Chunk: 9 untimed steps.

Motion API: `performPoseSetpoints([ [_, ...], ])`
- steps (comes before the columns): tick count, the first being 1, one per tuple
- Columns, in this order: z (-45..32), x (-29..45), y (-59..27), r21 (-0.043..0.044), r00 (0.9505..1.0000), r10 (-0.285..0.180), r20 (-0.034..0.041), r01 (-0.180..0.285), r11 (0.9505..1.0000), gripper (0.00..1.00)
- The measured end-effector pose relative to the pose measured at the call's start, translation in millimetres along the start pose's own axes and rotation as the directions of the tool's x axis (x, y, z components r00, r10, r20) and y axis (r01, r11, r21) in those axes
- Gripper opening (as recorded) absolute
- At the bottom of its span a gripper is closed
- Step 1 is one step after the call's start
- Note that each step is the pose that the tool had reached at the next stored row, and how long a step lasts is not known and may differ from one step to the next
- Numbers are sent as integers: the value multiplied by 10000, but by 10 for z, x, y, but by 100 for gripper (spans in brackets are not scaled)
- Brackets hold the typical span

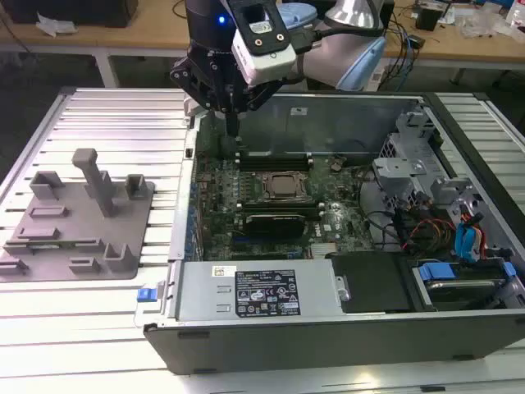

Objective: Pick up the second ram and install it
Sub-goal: 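Reach for the second ram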

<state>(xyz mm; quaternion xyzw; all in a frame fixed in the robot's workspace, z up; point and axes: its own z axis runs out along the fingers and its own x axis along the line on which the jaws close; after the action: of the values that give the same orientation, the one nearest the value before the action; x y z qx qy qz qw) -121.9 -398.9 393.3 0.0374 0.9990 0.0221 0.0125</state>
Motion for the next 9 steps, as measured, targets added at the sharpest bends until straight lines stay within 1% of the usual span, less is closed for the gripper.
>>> performPoseSetpoints([
  [9, 0, 5, 0, 0, 10000, 1, 0, -1, 10000, 8],
])
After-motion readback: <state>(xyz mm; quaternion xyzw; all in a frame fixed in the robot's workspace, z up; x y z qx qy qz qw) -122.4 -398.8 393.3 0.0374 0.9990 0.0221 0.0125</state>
